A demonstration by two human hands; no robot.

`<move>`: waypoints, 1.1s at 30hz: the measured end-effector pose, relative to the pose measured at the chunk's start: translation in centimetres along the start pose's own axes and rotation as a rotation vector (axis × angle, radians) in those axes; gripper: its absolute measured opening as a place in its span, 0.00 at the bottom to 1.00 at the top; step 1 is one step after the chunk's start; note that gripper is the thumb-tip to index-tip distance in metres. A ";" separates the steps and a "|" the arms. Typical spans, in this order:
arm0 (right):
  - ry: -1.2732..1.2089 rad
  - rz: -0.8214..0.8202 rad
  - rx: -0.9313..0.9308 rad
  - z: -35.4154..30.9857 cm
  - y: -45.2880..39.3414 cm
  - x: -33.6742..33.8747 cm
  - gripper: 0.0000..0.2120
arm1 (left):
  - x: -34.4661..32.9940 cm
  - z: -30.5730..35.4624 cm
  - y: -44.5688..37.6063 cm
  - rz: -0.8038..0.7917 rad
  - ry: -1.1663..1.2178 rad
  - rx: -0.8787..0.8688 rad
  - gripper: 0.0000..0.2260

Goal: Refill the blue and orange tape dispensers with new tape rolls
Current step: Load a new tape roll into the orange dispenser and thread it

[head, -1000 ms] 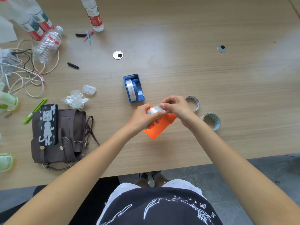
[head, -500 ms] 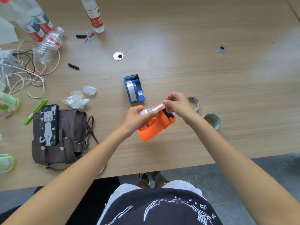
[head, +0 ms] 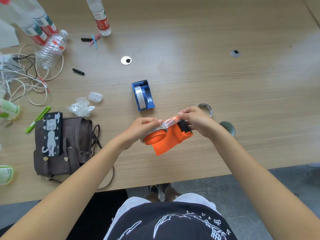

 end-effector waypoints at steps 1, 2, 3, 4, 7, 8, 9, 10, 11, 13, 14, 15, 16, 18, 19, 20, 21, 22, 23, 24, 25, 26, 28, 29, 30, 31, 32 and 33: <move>-0.015 -0.011 -0.007 -0.1 0.1 0.0 0.12 | 0.1 0.0 0.1 -0.019 -0.012 0.021 0.21; -0.025 -0.011 -0.009 -0.2 0.2 0.0 0.11 | 0.2 0.0 0.1 -0.036 -0.028 0.040 0.22; -0.034 -0.007 -0.007 -0.3 0.2 0.0 0.10 | 0.2 -0.1 0.1 -0.053 -0.044 0.055 0.21; -0.045 0.000 -0.008 -0.5 0.2 0.0 0.09 | 0.3 -0.2 0.1 -0.067 -0.059 0.065 0.19; -0.101 0.006 -0.021 -0.9 0.3 0.0 0.04 | 0.5 -0.3 0.1 -0.078 -0.075 0.078 0.19; -0.115 0.000 -0.025 -1.0 0.3 -0.1 0.04 | 0.6 -0.4 0.1 -0.079 -0.073 0.081 0.21; -0.119 -0.008 -0.027 -1.1 0.4 -0.1 0.04 | 0.7 -0.5 0.0 -0.086 -0.074 0.084 0.23; -0.118 -0.007 -0.026 -1.2 0.5 0.0 0.04 | 0.8 -0.6 0.0 -0.095 -0.075 0.089 0.23; -0.120 -0.001 -0.021 -1.3 0.5 0.1 0.04 | 0.8 -0.7 0.0 -0.109 -0.074 0.099 0.21; -0.145 -0.001 -0.011 -1.4 0.6 0.3 0.05 | 0.6 -0.9 0.0 -0.151 -0.049 0.143 0.17; -0.153 -0.005 -0.008 -1.6 0.7 0.4 0.05 | 0.6 -0.9 0.1 -0.179 -0.033 0.175 0.18; -0.146 -0.007 -0.006 -1.6 0.7 0.4 0.05 | 0.5 -1.0 0.1 -0.210 -0.019 0.203 0.20; -0.137 -0.008 -0.006 -1.7 0.7 0.4 0.04 | 0.4 -1.1 0.1 -0.244 -0.011 0.226 0.23; -0.121 -0.024 -0.003 -1.9 0.9 0.3 0.05 | 0.2 -1.1 0.2 -0.292 -0.024 0.268 0.24; -0.117 -0.037 0.003 -2.0 0.9 0.2 0.05 | 0.1 -1.0 0.3 -0.300 -0.040 0.287 0.24; -0.114 -0.045 0.010 -2.0 0.9 0.1 0.06 | 0.1 -1.0 0.4 -0.297 -0.058 0.307 0.26; -0.111 -0.043 0.014 -2.1 0.8 0.0 0.06 | 0.1 -1.1 0.3 -0.290 -0.071 0.334 0.29; -0.109 -0.033 0.015 -2.1 0.9 0.0 0.07 | 0.2 -1.1 0.3 -0.297 -0.082 0.356 0.31; -0.102 -0.018 0.016 -2.1 0.8 -0.1 0.07 | 0.2 -1.1 0.4 -0.312 -0.085 0.373 0.32; -0.087 -0.005 0.019 -2.1 0.8 -0.1 0.07 | 0.2 -1.1 0.4 -0.331 -0.085 0.381 0.33; -0.067 0.004 0.024 -2.2 0.7 -0.2 0.07 | 0.1 -1.1 0.4 -0.346 -0.076 0.385 0.33; -0.042 0.011 0.029 -2.2 0.7 -0.3 0.07 | 0.1 -1.2 0.3 -0.358 -0.068 0.378 0.31; -0.004 0.031 0.042 -2.3 0.7 -0.3 0.07 | 0.0 -1.0 0.3 -0.368 -0.040 0.350 0.25; 0.007 0.040 0.045 -2.3 0.6 -0.3 0.08 | 0.0 -0.9 0.4 -0.370 -0.010 0.344 0.23; 0.012 0.045 0.048 -2.2 0.6 -0.2 0.09 | 0.1 -0.8 0.5 -0.385 0.020 0.345 0.22; 0.008 0.047 0.051 -2.2 0.5 -0.3 0.10 | 0.1 -0.8 0.5 -0.411 0.052 0.350 0.22; 0.003 0.050 0.054 -2.2 0.4 -0.3 0.10 | 0.1 -0.8 0.6 -0.438 0.081 0.361 0.21; -0.001 0.058 0.056 -2.1 0.4 -0.3 0.10 | 0.1 -0.8 0.7 -0.458 0.116 0.376 0.20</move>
Point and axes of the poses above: each hand's wrist, its own y-axis away from the middle knuckle, its own x-axis out of the back of the hand, z = x × y, the point moved 1 cm from there along -y, towards the middle knuckle, and after that the axes turned 1 degree about x, right-handed, at the moved point
